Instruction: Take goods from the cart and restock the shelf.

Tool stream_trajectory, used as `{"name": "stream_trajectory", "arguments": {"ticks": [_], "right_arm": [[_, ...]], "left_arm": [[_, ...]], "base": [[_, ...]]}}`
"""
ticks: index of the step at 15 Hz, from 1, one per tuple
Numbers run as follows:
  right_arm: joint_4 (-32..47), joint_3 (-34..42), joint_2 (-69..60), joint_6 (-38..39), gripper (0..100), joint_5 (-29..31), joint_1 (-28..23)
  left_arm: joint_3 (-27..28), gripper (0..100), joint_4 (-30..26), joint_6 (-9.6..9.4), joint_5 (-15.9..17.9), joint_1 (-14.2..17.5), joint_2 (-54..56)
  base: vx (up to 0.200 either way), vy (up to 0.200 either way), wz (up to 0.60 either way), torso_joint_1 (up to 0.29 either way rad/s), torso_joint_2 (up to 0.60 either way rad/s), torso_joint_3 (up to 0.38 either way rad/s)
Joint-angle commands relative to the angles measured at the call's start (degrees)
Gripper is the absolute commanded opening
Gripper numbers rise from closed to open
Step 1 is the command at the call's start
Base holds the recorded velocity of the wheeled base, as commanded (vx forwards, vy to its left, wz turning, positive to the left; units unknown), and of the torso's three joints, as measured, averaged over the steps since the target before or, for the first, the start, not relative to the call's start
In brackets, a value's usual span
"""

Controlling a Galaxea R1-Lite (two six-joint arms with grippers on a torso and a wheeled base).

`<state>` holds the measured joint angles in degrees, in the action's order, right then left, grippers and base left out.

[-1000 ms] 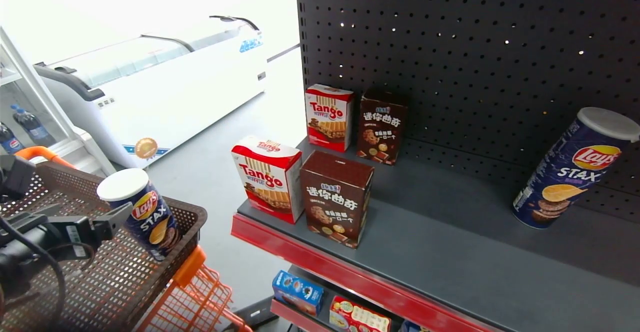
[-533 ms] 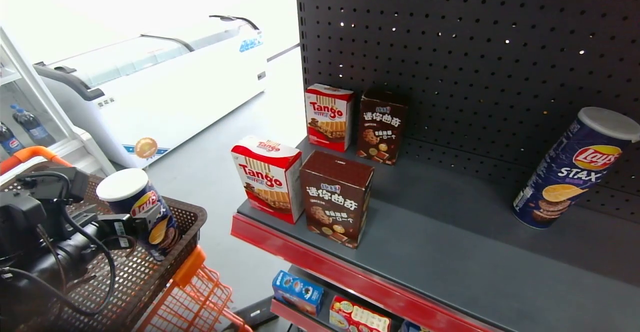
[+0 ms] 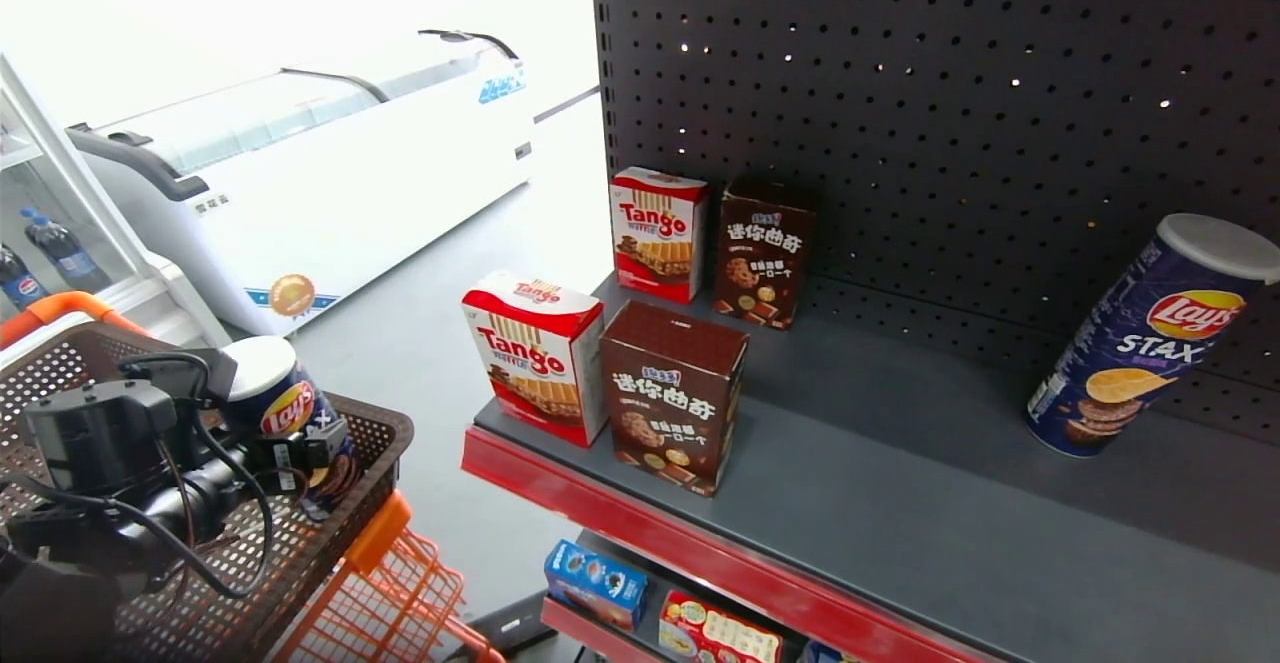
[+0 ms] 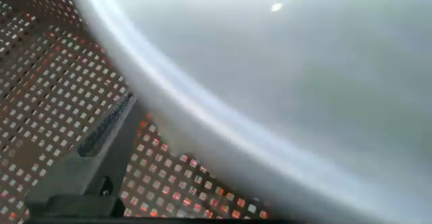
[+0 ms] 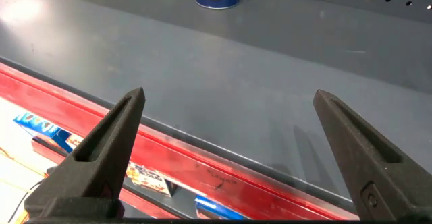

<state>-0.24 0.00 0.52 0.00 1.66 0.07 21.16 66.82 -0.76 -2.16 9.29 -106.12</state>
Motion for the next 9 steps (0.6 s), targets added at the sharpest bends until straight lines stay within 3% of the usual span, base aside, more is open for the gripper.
{"name": "stream_trajectory", "arguments": {"ticks": [1,2,3,4,9], "right_arm": [[0.0,0.0,0.1,0.0,100,0.0,0.0],[0.0,0.0,0.1,0.0,100,0.0,0.0],[0.0,0.0,0.1,0.0,100,0.0,0.0],[0.0,0.0,0.1,0.0,100,0.0,0.0],[0.0,0.0,0.1,0.0,100,0.0,0.0]], "left_arm": [[0.5,100,0.8,0.32,-0.1,-0.2,-2.5],[0.5,100,1.4,0.76,-0.1,-0.3,-3.0],[0.5,0,1.4,0.76,-0.1,-0.3,-3.0],[2.0,0,2.4,1.81,0.0,-1.0,-3.7],[3.4,0,2.0,1.37,0.1,-2.3,0.9]], "base": [[0.0,0.0,0.0,0.0,0.0,0.0],[0.0,0.0,0.0,0.0,0.0,0.0],[0.0,0.0,0.0,0.0,0.0,0.0],[0.0,0.0,0.0,0.0,0.0,0.0],[0.0,0.0,0.0,0.0,0.0,0.0]]}}
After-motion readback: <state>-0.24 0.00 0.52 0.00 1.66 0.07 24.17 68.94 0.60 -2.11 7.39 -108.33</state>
